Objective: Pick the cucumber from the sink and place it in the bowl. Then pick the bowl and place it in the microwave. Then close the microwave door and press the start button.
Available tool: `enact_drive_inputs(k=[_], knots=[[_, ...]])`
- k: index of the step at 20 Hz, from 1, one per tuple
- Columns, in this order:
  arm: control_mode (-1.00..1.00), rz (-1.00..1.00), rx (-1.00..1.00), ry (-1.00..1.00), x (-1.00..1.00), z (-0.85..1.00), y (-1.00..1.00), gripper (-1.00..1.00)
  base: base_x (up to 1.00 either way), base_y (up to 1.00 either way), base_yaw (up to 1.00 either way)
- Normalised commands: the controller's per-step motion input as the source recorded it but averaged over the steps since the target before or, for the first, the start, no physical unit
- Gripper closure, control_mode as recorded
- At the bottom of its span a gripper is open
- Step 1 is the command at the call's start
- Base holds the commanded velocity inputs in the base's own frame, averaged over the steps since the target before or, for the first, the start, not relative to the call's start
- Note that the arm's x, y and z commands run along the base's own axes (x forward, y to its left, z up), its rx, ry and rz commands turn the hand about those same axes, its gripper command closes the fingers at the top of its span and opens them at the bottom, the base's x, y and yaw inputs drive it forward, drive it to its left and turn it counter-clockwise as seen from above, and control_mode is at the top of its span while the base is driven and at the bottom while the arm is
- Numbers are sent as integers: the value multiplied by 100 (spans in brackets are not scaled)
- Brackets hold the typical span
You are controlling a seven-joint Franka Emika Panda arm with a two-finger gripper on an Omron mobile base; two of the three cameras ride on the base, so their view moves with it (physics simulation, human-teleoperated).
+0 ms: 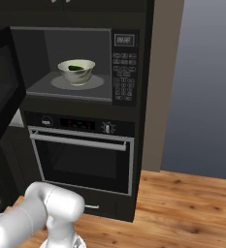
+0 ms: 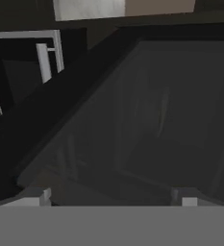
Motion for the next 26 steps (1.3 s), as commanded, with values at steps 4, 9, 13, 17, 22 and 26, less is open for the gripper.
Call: enact_drive_inputs(k=[4, 9, 13, 17, 22, 26], knots=[[-100, 0, 0, 2, 7, -13, -22, -100, 0, 0, 0], [-100, 0, -1, 0, 6, -2, -28, -100, 0, 0, 0], [-100, -4, 0, 0, 31, 0, -38, -100, 0, 0, 0], [-100, -12, 0, -1, 59, 0, -45, -100, 0, 0, 0], [-100, -14, -2, 0, 64, 0, -40, -100, 0, 0, 0], [-100, -15, -3, 0, 64, 0, -39, -100, 0, 0, 0]])
